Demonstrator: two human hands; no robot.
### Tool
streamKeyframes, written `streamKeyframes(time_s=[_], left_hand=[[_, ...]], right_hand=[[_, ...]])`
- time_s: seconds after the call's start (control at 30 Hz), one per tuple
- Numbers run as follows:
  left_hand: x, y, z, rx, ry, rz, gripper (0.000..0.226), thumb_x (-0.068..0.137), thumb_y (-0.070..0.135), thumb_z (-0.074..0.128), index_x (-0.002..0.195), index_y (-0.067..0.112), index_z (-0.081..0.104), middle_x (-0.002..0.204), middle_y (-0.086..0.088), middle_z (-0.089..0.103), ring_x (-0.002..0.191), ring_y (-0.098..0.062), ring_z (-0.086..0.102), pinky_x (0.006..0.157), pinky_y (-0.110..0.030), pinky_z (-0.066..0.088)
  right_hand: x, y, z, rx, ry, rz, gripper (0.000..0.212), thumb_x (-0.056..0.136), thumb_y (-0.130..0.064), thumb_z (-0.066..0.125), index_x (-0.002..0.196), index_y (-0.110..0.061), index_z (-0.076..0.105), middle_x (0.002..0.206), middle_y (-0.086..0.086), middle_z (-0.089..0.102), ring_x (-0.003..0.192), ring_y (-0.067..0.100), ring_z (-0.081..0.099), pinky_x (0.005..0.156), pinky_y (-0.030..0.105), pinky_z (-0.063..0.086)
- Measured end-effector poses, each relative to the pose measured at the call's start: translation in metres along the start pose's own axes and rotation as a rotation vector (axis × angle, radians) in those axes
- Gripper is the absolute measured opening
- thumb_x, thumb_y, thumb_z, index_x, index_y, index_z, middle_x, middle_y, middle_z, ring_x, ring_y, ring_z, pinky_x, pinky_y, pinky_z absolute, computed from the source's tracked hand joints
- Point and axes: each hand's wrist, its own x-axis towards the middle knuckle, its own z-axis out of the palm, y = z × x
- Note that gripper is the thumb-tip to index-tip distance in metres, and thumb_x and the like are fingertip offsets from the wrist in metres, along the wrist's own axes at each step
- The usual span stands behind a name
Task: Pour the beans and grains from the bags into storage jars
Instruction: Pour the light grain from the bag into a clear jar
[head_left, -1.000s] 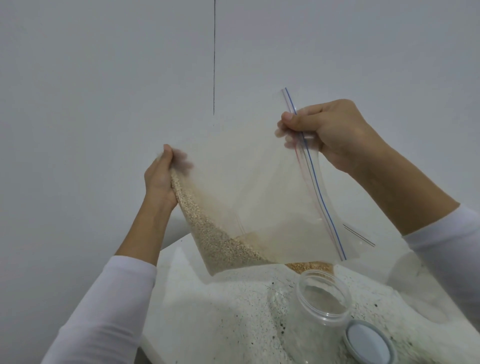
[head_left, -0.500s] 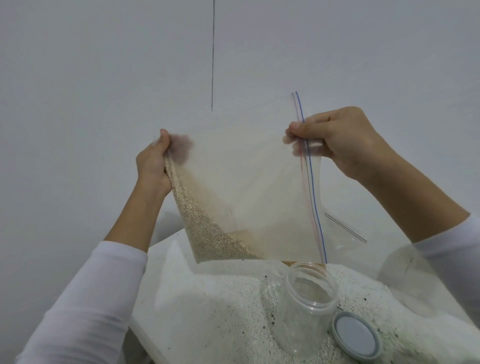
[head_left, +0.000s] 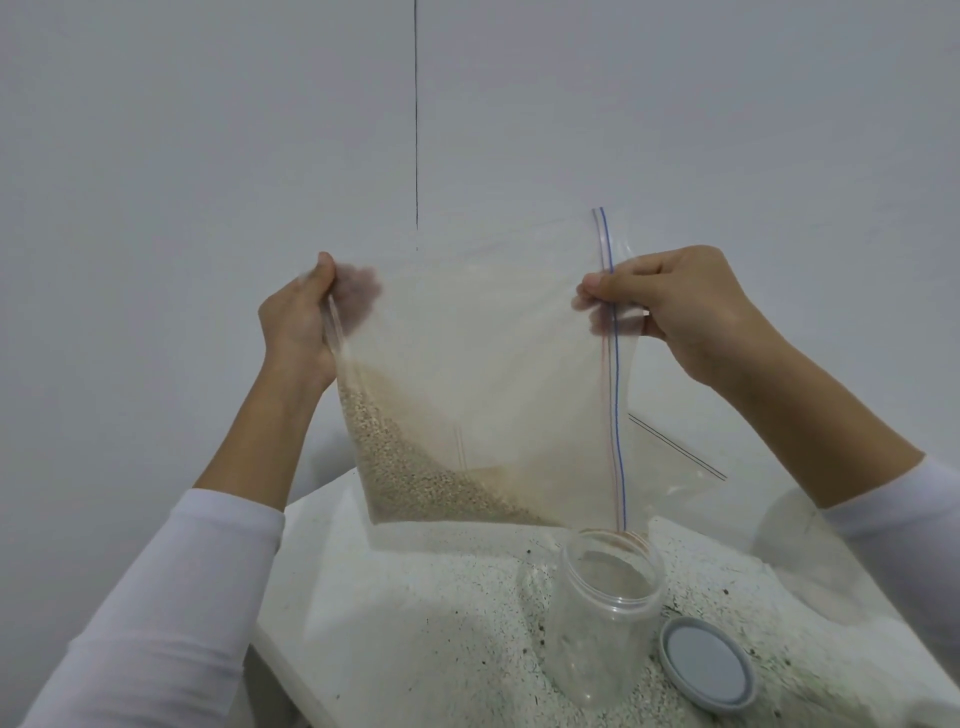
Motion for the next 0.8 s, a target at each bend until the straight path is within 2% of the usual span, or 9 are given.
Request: streamKeyframes(time_s=[0.07, 0.17, 0.23, 0.33, 0.4, 0.5, 0.6, 0.73, 0.8], left_hand=[[-0.001, 0.001, 0.002, -0.003, -0.007, 0.007, 0.028, 0.095, 0.013, 0.058, 0.069, 0.007, 0.066, 0.060, 0.000, 0.070, 0.060, -0.013, 0.069, 0.068, -0.028, 0.059], [-0.005, 0.003, 0.005, -0.041, -0.030, -0.002, 0.049, 0.094, 0.010, 0.057, 0.047, 0.011, 0.069, 0.057, -0.002, 0.069, 0.057, -0.013, 0.069, 0.064, -0.027, 0.058], [-0.008, 0.004, 0.007, -0.037, -0.041, 0.002, 0.053, 0.094, 0.010, 0.057, 0.042, 0.012, 0.068, 0.057, -0.001, 0.069, 0.057, -0.013, 0.069, 0.062, -0.027, 0.058], [-0.012, 0.005, 0.010, -0.022, -0.045, 0.010, 0.053, 0.095, 0.010, 0.056, 0.043, 0.012, 0.068, 0.056, -0.001, 0.069, 0.057, -0.013, 0.069, 0.059, -0.025, 0.056], [-0.014, 0.006, 0.011, -0.026, -0.047, 0.021, 0.042, 0.095, 0.010, 0.057, 0.055, 0.009, 0.069, 0.058, -0.002, 0.069, 0.058, -0.014, 0.069, 0.060, -0.026, 0.057], [-0.014, 0.008, 0.013, -0.030, -0.042, 0.030, 0.025, 0.095, 0.011, 0.056, 0.072, 0.004, 0.062, 0.059, -0.003, 0.069, 0.061, -0.014, 0.069, 0.064, -0.028, 0.058], [-0.013, 0.010, 0.015, -0.019, -0.069, 0.038, 0.027, 0.095, 0.011, 0.057, 0.069, 0.004, 0.063, 0.060, -0.004, 0.069, 0.062, -0.015, 0.070, 0.067, -0.029, 0.059], [-0.016, 0.014, 0.017, -0.008, -0.108, 0.066, 0.046, 0.094, 0.011, 0.058, 0.049, 0.011, 0.070, 0.060, -0.004, 0.070, 0.061, -0.015, 0.069, 0.067, -0.029, 0.059], [-0.019, 0.016, 0.017, -0.001, -0.121, 0.082, 0.046, 0.094, 0.011, 0.058, 0.049, 0.011, 0.070, 0.061, -0.004, 0.070, 0.061, -0.015, 0.069, 0.067, -0.029, 0.059]], right_hand=[[-0.002, 0.002, -0.001, 0.009, 0.005, 0.007, 0.012, 0.083, -0.003, 0.068, 0.083, 0.009, 0.069, 0.079, 0.014, 0.071, 0.062, 0.019, 0.061, 0.063, 0.027, 0.058], [-0.005, 0.004, -0.003, 0.018, 0.013, 0.015, 0.010, 0.083, -0.003, 0.068, 0.082, 0.007, 0.070, 0.080, 0.015, 0.071, 0.060, 0.019, 0.061, 0.063, 0.026, 0.057], [-0.007, 0.005, -0.004, 0.019, 0.021, 0.017, 0.010, 0.083, -0.003, 0.068, 0.081, 0.007, 0.070, 0.080, 0.016, 0.071, 0.061, 0.019, 0.061, 0.063, 0.026, 0.057], [-0.009, 0.007, -0.007, 0.032, 0.026, 0.027, 0.010, 0.083, -0.003, 0.067, 0.079, 0.005, 0.070, 0.079, 0.015, 0.071, 0.061, 0.019, 0.062, 0.064, 0.027, 0.058], [-0.011, 0.008, -0.010, 0.050, 0.020, 0.031, 0.009, 0.083, -0.003, 0.068, 0.078, 0.005, 0.070, 0.077, 0.014, 0.071, 0.062, 0.020, 0.062, 0.065, 0.028, 0.058], [-0.015, 0.010, -0.014, 0.062, 0.006, 0.022, 0.009, 0.082, -0.006, 0.069, 0.078, 0.002, 0.071, 0.077, 0.012, 0.072, 0.062, 0.021, 0.061, 0.066, 0.029, 0.059], [-0.018, 0.012, -0.017, 0.059, 0.010, 0.014, 0.009, 0.083, -0.008, 0.068, 0.078, -0.001, 0.071, 0.078, 0.010, 0.072, 0.062, 0.020, 0.062, 0.066, 0.029, 0.059], [-0.023, 0.015, -0.020, 0.056, 0.015, 0.000, 0.014, 0.087, -0.014, 0.066, 0.079, -0.003, 0.071, 0.082, 0.008, 0.072, 0.061, 0.016, 0.063, 0.064, 0.024, 0.056], [-0.025, 0.017, -0.021, 0.059, 0.015, -0.001, 0.015, 0.087, -0.015, 0.066, 0.079, -0.004, 0.071, 0.082, 0.008, 0.073, 0.062, 0.016, 0.063, 0.065, 0.025, 0.057]])
